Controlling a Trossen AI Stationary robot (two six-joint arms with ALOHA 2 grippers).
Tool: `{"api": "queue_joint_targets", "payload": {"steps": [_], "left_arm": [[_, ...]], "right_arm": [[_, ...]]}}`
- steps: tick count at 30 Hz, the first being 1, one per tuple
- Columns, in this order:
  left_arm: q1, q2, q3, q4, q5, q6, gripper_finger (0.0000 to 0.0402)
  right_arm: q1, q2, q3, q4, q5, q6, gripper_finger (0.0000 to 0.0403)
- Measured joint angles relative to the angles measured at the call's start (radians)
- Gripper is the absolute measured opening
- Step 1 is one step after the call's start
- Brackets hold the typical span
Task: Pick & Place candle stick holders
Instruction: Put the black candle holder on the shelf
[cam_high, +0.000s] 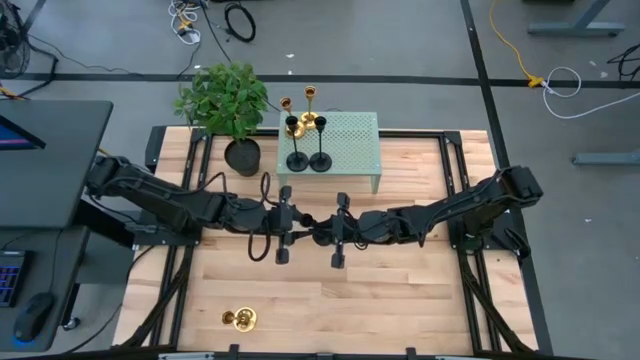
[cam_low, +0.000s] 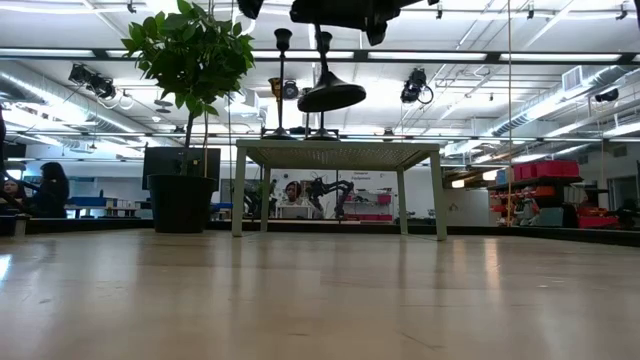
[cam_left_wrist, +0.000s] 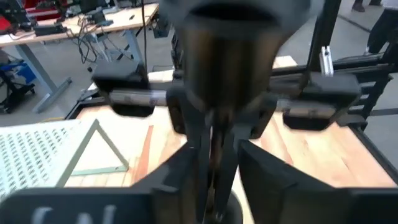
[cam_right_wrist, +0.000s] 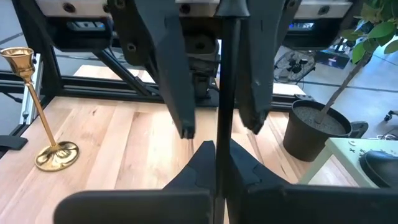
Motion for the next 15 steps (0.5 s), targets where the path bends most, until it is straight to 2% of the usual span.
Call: {"api": "queue_joint_targets", "payload": {"steps": [8, 15], "left_arm": [[-0.01, -0.024, 0.001, -0.026, -0.007, 0.0, 0.0209], [-0.017, -0.059, 0.0, -0.109, -0.051, -0.023, 0.0238]], "right_arm": [[0.002, -0.019, 0.0, -0.025, 0.009, -0.008, 0.0002], [0.01, -0.033, 0.0, -0.039, 0.028, -0.016, 0.0002]]}}
